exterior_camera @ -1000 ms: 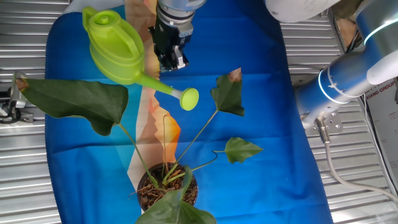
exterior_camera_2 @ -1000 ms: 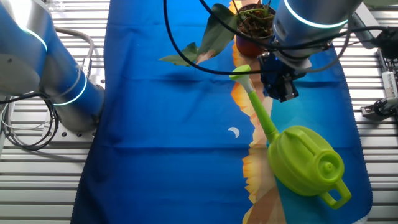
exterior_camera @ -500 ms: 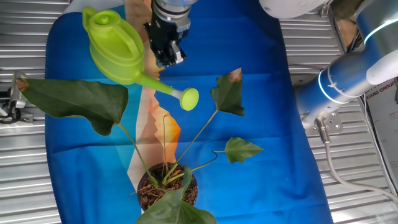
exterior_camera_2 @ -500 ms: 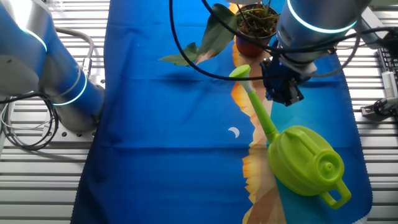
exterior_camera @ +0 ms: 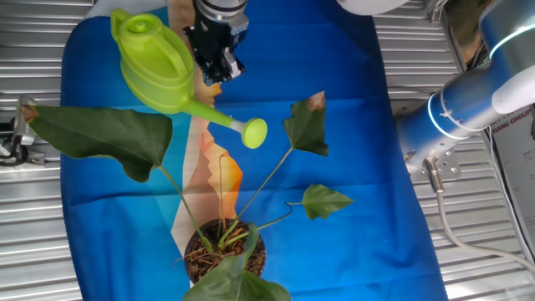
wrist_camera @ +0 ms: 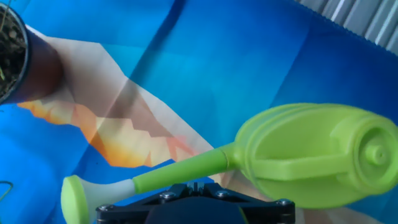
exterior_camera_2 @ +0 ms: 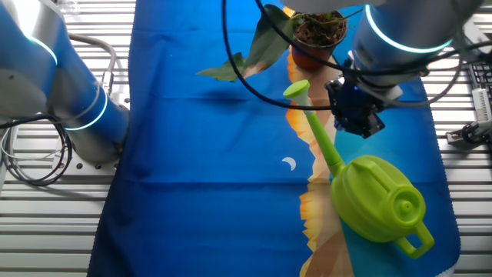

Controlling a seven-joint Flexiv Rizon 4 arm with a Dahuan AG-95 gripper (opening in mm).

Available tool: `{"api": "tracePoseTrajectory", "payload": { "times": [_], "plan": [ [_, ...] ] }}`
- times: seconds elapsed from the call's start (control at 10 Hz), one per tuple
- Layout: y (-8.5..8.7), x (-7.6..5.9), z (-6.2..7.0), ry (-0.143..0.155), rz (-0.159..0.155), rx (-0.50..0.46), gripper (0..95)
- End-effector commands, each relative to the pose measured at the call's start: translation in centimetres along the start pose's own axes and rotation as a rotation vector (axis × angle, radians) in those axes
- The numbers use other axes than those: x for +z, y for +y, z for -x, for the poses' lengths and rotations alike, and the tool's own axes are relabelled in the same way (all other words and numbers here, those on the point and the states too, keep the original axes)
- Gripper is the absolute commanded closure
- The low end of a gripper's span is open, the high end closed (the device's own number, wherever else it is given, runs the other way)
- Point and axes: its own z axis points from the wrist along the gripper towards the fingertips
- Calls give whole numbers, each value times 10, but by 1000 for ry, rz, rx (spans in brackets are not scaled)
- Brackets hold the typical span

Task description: Water the plant

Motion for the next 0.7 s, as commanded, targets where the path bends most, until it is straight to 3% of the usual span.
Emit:
{"api": "tracePoseTrajectory", "payload": {
  "times": [0.1,0.7],
  "plan": [
    [-3,2,1,5,-28,-94,950],
    [-10,1,2,17,-34,-279,950]
  ]
}}
